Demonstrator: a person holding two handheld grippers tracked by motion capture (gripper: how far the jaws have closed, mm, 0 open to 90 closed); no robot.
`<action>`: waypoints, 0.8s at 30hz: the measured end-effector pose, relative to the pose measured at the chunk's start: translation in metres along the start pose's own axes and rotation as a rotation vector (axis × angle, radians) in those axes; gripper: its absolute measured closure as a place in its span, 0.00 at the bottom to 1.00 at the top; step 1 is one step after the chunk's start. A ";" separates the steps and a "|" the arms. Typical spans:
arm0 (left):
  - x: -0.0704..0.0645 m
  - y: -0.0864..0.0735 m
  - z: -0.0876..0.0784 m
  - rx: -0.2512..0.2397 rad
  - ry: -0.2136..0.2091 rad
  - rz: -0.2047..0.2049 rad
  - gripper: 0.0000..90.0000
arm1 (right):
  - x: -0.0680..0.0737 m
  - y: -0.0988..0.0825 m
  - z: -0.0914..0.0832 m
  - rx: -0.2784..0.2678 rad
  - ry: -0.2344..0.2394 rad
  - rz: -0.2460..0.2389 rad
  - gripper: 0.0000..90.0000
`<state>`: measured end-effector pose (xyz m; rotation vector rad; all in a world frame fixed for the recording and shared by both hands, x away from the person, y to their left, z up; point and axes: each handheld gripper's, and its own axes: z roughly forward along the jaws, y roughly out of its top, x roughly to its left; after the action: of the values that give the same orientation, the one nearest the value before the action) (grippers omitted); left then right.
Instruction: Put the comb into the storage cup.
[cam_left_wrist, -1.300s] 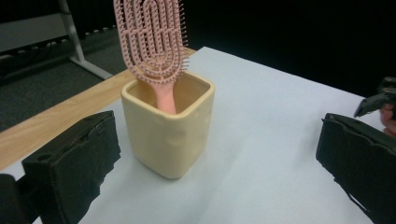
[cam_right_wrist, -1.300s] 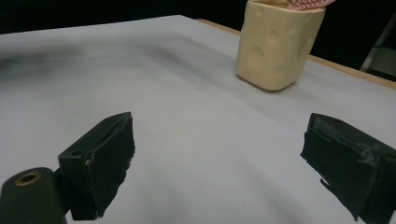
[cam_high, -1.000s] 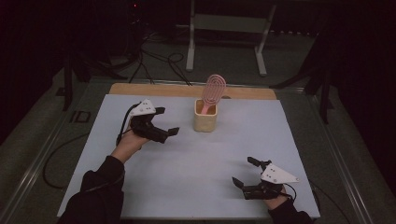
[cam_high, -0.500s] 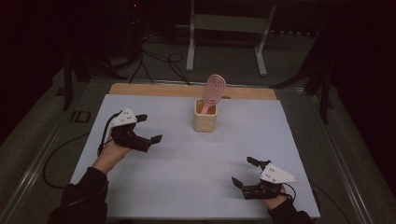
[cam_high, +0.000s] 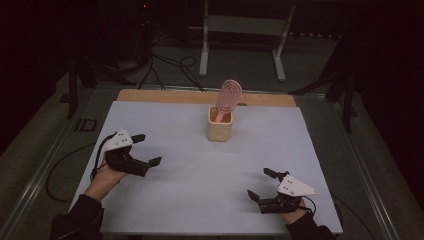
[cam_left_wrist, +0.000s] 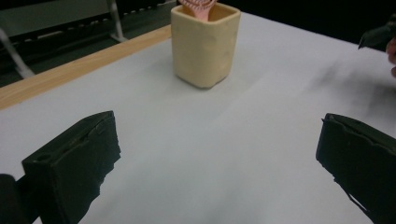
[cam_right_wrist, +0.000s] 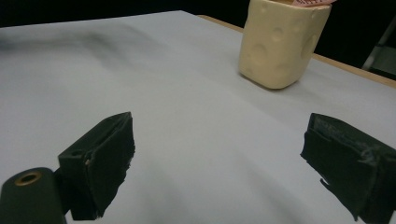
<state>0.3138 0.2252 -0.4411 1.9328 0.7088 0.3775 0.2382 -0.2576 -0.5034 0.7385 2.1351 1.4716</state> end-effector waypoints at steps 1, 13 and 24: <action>-0.001 -0.003 -0.003 0.000 -0.001 -0.005 0.00 | 0.000 0.000 0.000 0.000 0.000 0.001 0.10; -0.011 -0.030 -0.028 0.004 0.025 -0.015 0.00 | 0.000 0.000 0.001 -0.002 0.002 -0.002 0.10; -0.024 -0.058 -0.038 0.007 0.052 -0.043 0.00 | 0.000 0.001 0.002 0.001 0.008 -0.002 0.10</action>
<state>0.2563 0.2556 -0.4748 1.9166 0.7855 0.4001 0.2394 -0.2562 -0.5034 0.7315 2.1415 1.4746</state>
